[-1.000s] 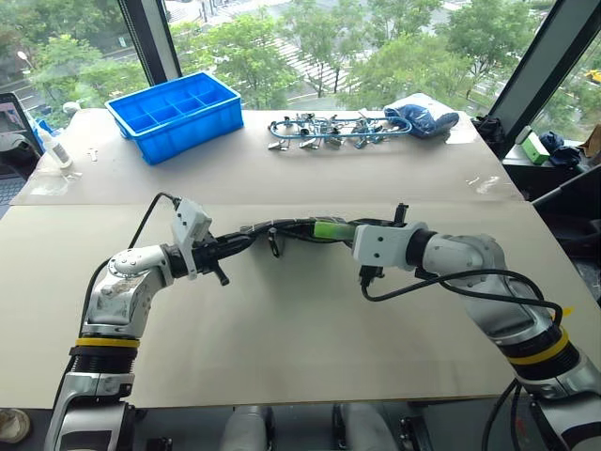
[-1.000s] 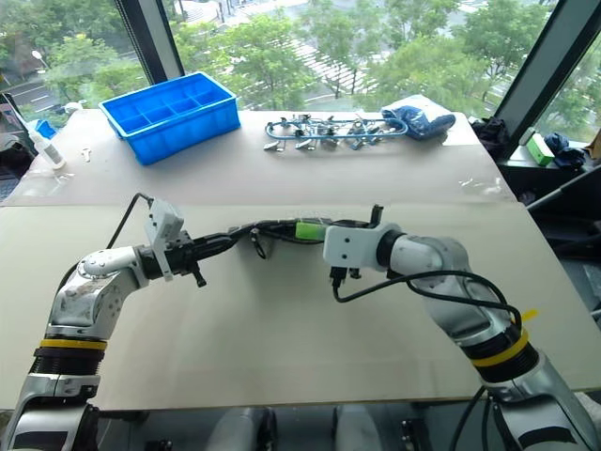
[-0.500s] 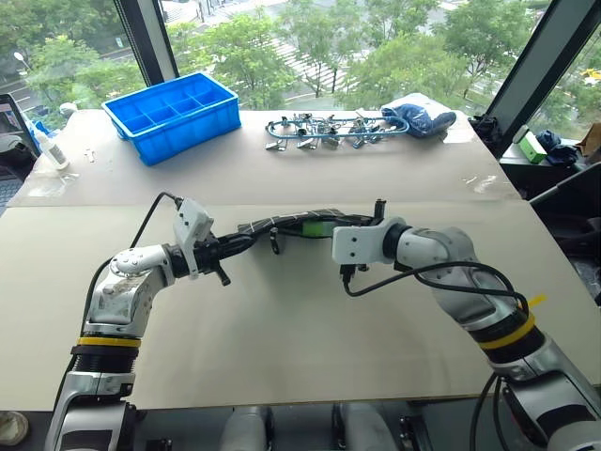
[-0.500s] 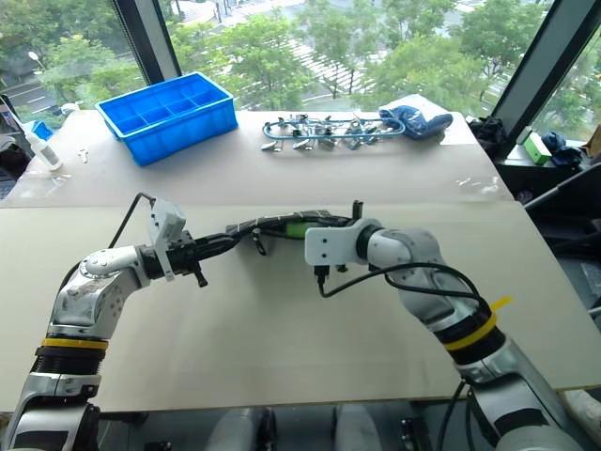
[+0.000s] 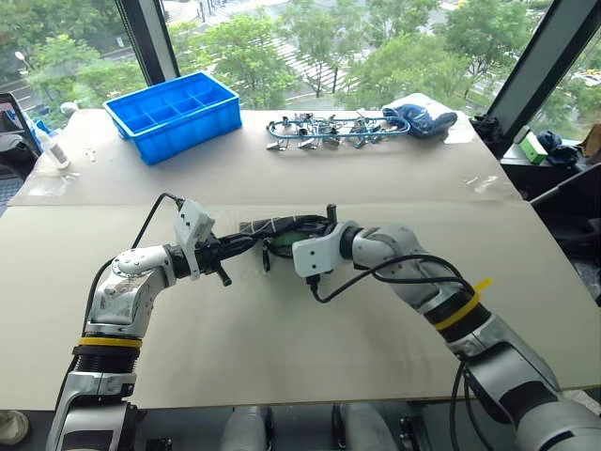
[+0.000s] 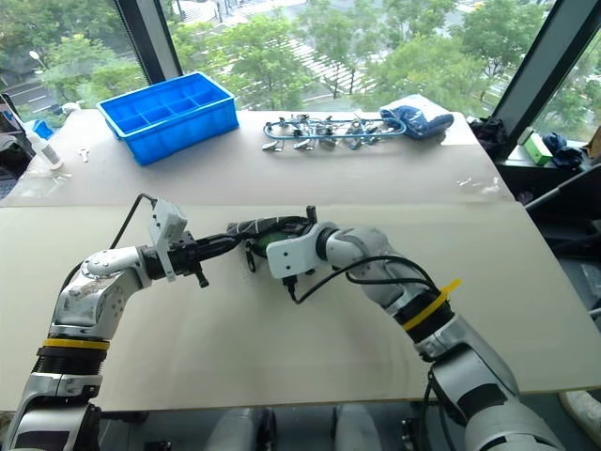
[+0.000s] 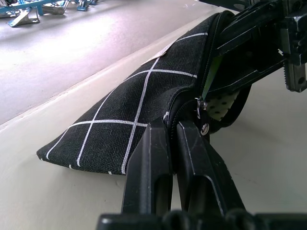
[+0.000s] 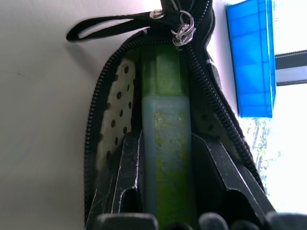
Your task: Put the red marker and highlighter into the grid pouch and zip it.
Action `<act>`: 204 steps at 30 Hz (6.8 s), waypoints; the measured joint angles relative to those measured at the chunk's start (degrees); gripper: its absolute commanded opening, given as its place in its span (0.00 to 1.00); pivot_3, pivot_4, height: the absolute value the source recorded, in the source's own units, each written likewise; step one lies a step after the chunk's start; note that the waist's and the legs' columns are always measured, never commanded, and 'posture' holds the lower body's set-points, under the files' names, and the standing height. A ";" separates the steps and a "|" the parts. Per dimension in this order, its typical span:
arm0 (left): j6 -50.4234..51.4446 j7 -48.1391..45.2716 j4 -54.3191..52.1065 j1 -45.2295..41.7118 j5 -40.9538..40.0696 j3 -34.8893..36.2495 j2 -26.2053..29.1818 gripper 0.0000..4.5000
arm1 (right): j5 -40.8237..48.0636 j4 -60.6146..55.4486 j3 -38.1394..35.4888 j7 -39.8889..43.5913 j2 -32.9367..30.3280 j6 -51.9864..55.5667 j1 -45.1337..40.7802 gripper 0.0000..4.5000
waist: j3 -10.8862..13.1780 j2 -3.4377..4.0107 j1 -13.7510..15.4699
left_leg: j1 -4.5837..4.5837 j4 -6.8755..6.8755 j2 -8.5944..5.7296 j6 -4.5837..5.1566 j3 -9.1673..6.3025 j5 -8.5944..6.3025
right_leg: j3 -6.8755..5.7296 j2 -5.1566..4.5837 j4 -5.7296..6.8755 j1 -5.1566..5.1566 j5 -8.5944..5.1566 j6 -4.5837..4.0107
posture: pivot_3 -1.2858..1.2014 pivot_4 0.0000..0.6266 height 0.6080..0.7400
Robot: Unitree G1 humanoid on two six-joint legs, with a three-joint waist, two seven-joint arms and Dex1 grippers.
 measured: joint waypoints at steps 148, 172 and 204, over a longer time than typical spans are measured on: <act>1.07 0.66 -0.21 -0.87 -1.83 -2.00 -0.93 0.00 | 61.70 -15.83 -19.47 5.67 13.13 61.43 4.98 0.42 | 0.01 -0.03 0.18 | -0.11 -0.04 -0.04 0.32 -0.56 -0.19 | 0.01 0.02 0.08 0.03 0.03 0.02 | 0.52 0.24 1.00; 1.07 1.07 -1.02 0.06 -1.80 -1.35 -0.59 0.00 | 65.52 -31.93 -24.63 -22.39 10.69 85.15 18.71 0.42 | 0.00 -0.04 0.10 | -0.05 -0.08 -0.08 0.33 -0.59 -0.19 | 0.07 -0.01 -0.01 -0.01 0.00 -0.02 | 0.52 0.24 1.00; 1.05 1.03 -0.08 -1.24 -1.37 -1.34 -0.43 0.00 | 53.27 -19.34 -23.93 -25.89 19.11 68.36 8.71 0.00 | 0.00 -0.03 -0.05 | -0.08 -0.11 -0.05 0.30 -0.58 -0.18 | 0.04 0.01 0.02 -0.02 0.01 -0.02 | 0.52 0.24 1.00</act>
